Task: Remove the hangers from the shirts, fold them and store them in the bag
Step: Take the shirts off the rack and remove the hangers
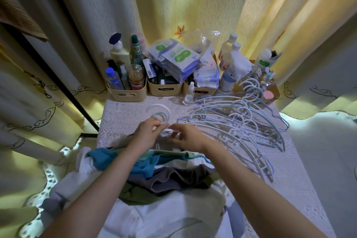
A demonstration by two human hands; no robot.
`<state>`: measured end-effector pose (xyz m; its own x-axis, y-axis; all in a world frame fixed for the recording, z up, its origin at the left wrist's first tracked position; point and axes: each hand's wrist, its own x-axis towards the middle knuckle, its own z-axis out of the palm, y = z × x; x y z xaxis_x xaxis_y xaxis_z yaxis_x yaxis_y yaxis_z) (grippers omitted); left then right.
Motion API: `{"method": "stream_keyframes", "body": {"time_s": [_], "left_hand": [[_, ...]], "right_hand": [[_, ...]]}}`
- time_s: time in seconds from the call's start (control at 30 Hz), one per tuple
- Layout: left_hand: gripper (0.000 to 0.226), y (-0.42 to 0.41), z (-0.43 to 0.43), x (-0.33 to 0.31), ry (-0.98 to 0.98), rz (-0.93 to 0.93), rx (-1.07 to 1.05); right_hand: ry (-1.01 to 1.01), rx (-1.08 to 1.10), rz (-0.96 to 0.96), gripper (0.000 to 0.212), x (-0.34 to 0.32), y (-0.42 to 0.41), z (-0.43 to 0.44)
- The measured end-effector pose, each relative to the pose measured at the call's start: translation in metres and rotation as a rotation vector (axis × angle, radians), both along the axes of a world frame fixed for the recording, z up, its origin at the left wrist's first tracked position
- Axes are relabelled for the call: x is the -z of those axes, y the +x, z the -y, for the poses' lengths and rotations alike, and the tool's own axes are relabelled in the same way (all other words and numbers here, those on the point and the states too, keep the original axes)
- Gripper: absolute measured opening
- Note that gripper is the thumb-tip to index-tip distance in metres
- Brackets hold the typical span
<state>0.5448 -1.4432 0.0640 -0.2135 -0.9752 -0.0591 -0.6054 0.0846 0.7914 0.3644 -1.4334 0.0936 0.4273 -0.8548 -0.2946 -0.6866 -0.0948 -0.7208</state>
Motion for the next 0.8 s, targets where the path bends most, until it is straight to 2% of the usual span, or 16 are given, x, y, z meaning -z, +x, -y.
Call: {"method": "stream_keyframes", "body": {"time_s": [0.1,0.17,0.27,0.4,0.57,0.63,0.73,0.8], "left_hand": [[0.015,-0.013,0.008,-0.005,0.003,-0.11,-0.036],[0.021,-0.002,0.011,0.001,0.053,-0.104,-0.086],[0.036,0.027,0.004,0.025,0.118,0.154,-0.128],[0.066,0.043,-0.014,0.054,0.199,0.508,-0.012],[0.083,0.038,-0.024,0.064,0.085,0.618,-0.137],[0.067,0.041,-0.021,0.061,0.075,0.669,-0.092],[0.02,0.046,-0.019,0.05,0.015,0.671,0.078],[0.014,0.051,-0.022,0.047,0.053,0.601,0.252]], "right_hand": [[-0.099,0.208,0.047,0.018,-0.003,-0.013,0.014],[-0.079,0.342,0.039,0.021,0.0,-0.053,0.021],[-0.079,0.554,-0.043,0.023,0.017,-0.124,0.014],[0.016,0.779,-0.153,0.02,0.056,-0.183,-0.017],[-0.049,0.985,-0.268,0.02,0.08,-0.2,-0.05],[-0.062,0.973,-0.296,0.019,0.081,-0.197,-0.053],[-0.056,0.932,-0.335,0.021,0.082,-0.19,-0.052],[-0.04,0.952,-0.359,0.021,0.082,-0.184,-0.049]]}}
